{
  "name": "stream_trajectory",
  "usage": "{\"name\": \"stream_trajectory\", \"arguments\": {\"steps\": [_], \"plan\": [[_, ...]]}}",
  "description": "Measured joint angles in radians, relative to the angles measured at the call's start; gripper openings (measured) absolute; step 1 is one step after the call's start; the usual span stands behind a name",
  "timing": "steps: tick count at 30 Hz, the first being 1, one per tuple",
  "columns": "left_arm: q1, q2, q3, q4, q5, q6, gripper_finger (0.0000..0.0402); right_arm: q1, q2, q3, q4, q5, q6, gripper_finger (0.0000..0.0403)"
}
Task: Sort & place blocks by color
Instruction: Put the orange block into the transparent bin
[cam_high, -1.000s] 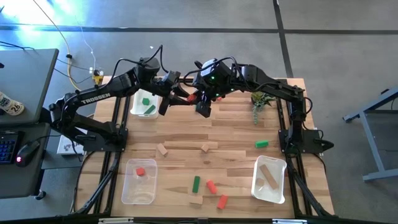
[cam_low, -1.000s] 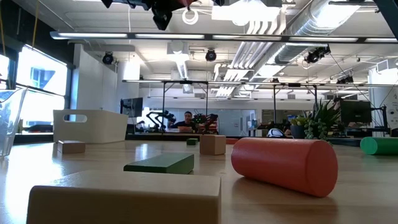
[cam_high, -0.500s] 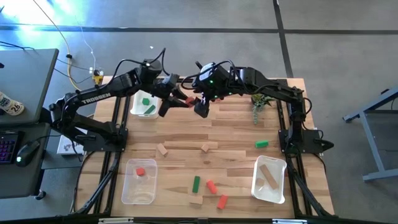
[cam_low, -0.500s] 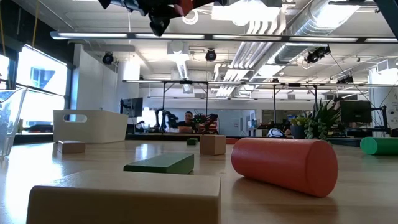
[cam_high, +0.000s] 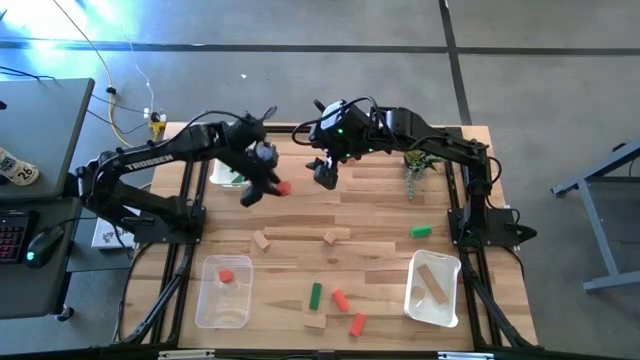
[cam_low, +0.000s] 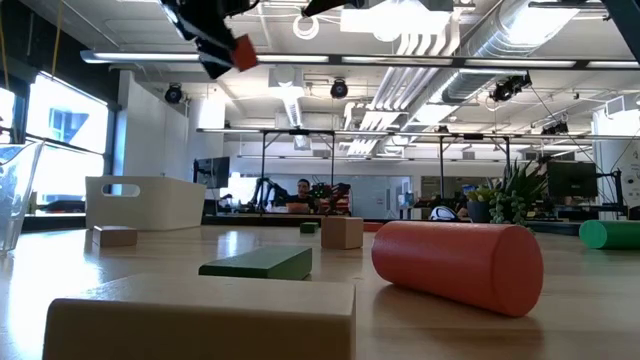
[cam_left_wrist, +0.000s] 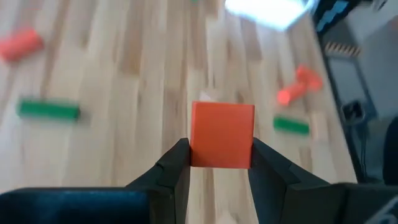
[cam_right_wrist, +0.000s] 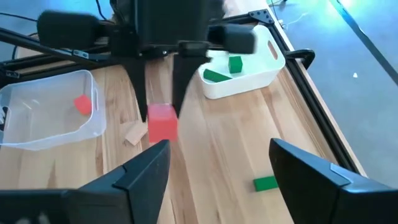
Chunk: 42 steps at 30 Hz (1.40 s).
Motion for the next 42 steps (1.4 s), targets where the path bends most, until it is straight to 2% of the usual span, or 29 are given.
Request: {"name": "stream_trajectory", "arguments": {"steps": [6, 17, 23, 30, 35, 42], "plan": [[-0.122, -0.036, 0.000, -0.162, -0.089, -0.095, 0.0102, 0.000, -0.001, 0.000, -0.006, 0.000, -0.011, 0.0261], [-0.462, -0.083, 0.000, -0.321, -0.222, -0.505, 0.0102, -0.004, -0.002, -0.001, -0.051, 0.000, -0.016, 0.0261], [-0.669, -0.082, -0.070, -0.318, -0.270, -0.775, 0.0102, -0.026, -0.002, -0.002, -0.080, 0.000, -0.037, 0.0261], [-0.878, -0.081, -0.182, -0.239, -0.324, -1.083, 0.0102, -0.060, -0.002, -0.002, -0.111, 0.000, -0.087, 0.0261], [-0.964, -0.081, -0.254, -0.156, -0.340, -1.220, 0.0103, -0.091, -0.002, -0.002, -0.163, 0.000, -0.127, 0.0261], [-1.032, -0.069, -0.367, -0.080, -0.340, -1.339, 0.0125, -0.135, -0.002, -0.002, -0.264, 0.000, -0.135, 0.0261]]}}
